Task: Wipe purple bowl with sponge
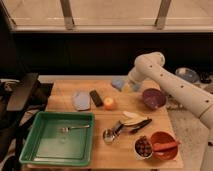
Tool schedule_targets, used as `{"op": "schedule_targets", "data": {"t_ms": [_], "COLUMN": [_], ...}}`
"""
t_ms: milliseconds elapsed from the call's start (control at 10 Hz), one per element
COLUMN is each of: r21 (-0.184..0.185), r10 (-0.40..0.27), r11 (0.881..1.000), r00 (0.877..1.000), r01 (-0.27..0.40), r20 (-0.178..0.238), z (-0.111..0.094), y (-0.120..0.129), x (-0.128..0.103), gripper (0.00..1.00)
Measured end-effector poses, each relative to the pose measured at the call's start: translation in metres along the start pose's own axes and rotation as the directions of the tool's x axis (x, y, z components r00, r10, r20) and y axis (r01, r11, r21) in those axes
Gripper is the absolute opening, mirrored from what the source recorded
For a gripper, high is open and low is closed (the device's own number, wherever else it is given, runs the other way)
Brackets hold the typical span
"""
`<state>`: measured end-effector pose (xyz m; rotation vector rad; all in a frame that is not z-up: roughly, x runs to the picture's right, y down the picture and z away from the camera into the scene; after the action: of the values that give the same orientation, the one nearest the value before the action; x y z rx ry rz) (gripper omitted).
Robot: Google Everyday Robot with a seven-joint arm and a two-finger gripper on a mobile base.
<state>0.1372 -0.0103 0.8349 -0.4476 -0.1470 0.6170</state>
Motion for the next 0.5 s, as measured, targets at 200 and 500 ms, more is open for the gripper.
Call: {"op": "schedule_targets", "data": {"t_ms": [200, 500], "r21": [-0.001, 0.015], "r10": [-0.003, 0.028], "r11": [1.0, 0.999], "r00": [1.0, 1.0], "r01": [0.003, -0.028], "r20": [0.001, -0.009], "z": [0.001, -0.006], "y": [0.001, 0.0], "x": [-0.002, 0.009], "gripper": [0.0, 0.0]}}
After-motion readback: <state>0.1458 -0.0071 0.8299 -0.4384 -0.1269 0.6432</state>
